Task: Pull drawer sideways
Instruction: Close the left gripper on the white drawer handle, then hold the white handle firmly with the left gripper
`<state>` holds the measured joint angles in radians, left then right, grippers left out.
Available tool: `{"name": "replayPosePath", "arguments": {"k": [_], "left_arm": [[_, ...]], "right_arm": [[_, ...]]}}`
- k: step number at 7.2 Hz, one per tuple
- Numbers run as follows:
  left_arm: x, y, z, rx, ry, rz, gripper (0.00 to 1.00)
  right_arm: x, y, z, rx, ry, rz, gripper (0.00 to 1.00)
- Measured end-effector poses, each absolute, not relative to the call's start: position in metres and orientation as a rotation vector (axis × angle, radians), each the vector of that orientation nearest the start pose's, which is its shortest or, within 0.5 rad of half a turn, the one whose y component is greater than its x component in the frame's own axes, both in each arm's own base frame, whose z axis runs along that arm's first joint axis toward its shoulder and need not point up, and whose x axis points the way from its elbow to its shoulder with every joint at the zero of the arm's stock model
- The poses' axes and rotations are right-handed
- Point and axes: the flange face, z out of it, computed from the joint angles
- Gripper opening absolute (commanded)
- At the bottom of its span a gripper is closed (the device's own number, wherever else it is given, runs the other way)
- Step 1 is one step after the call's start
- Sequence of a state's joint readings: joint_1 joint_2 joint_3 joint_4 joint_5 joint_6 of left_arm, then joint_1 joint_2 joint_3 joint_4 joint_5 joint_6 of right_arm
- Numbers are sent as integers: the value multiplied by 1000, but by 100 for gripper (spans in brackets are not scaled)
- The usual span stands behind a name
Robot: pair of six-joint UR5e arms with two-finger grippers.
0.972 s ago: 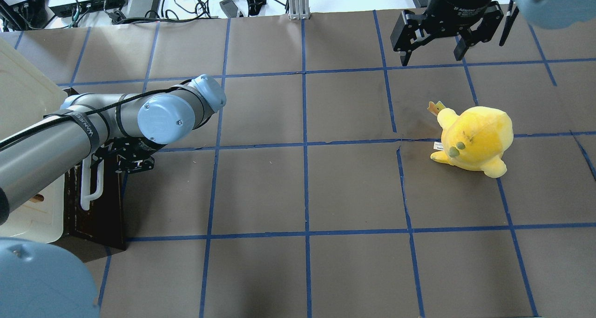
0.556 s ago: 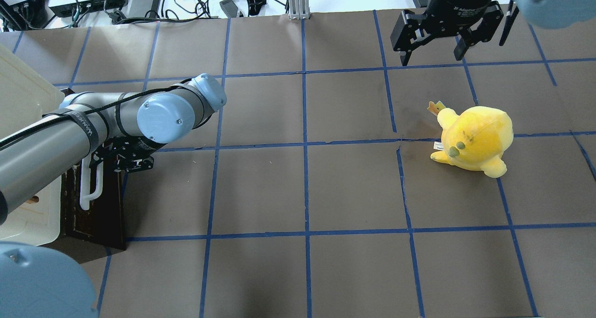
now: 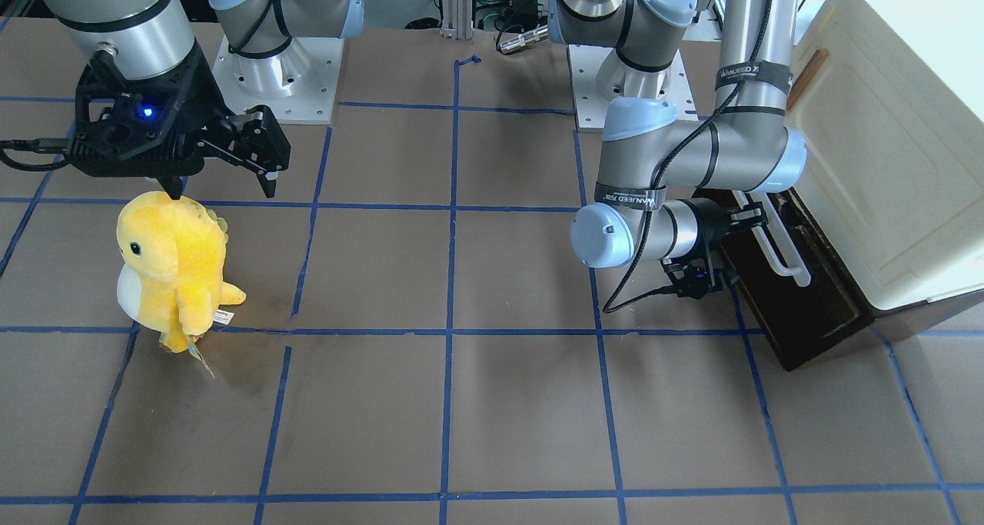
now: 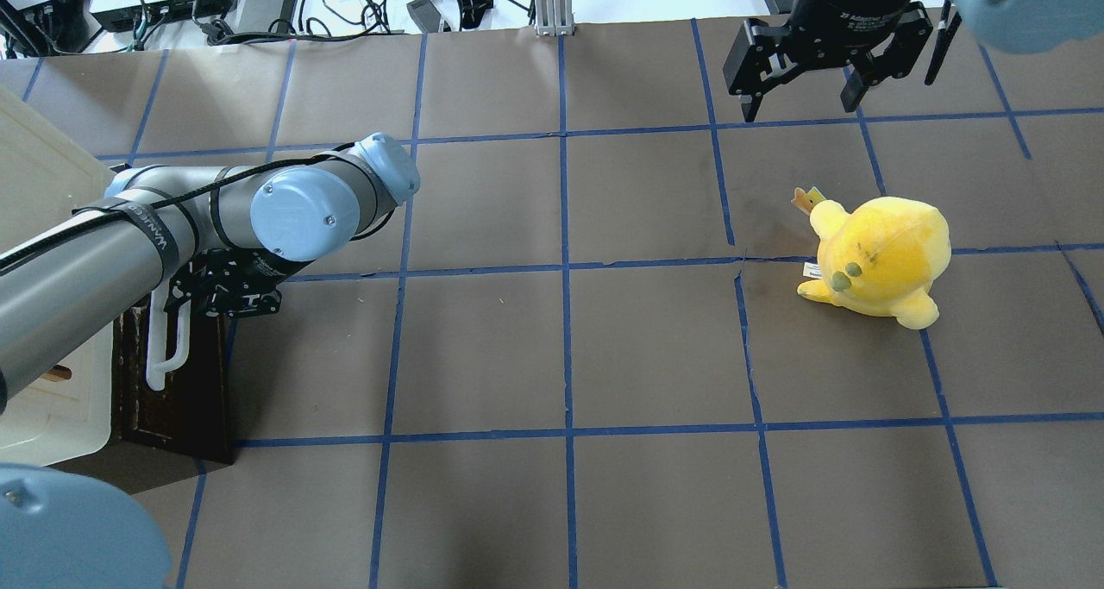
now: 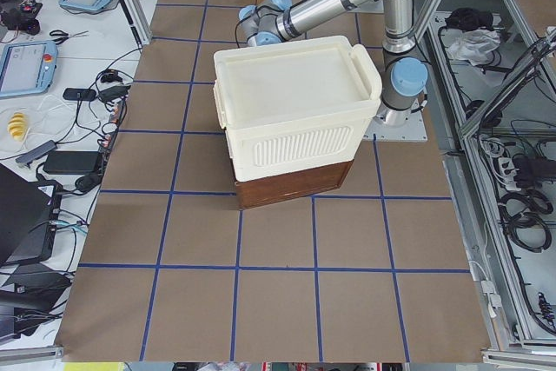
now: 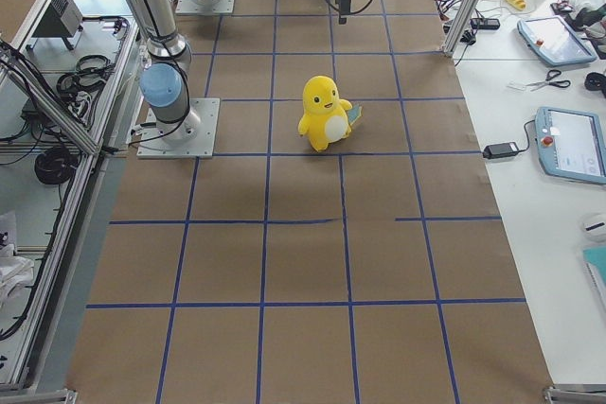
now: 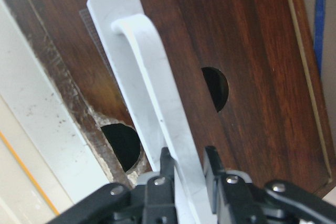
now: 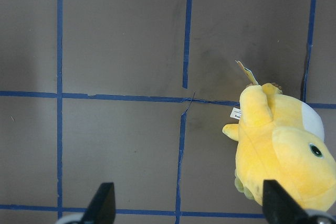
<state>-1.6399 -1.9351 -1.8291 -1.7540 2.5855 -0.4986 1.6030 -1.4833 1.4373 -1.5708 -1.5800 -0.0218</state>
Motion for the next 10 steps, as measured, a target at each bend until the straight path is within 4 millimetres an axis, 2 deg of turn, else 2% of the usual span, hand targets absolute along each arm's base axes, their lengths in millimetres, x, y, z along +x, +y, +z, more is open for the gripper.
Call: {"name": "replayPosePath", "arguments": {"k": [6, 9, 10], "left_arm": [[-98, -498, 228, 54, 1983, 475, 21], [-103, -500, 223, 62, 1982, 469, 26], [-108, -500, 222, 72, 1980, 462, 86]], "right_arm": [[149, -529, 509, -84, 3149, -73, 100], [149, -529, 509, -84, 3149, -73, 100], [149, -529, 509, -84, 3149, -73, 100]]}}
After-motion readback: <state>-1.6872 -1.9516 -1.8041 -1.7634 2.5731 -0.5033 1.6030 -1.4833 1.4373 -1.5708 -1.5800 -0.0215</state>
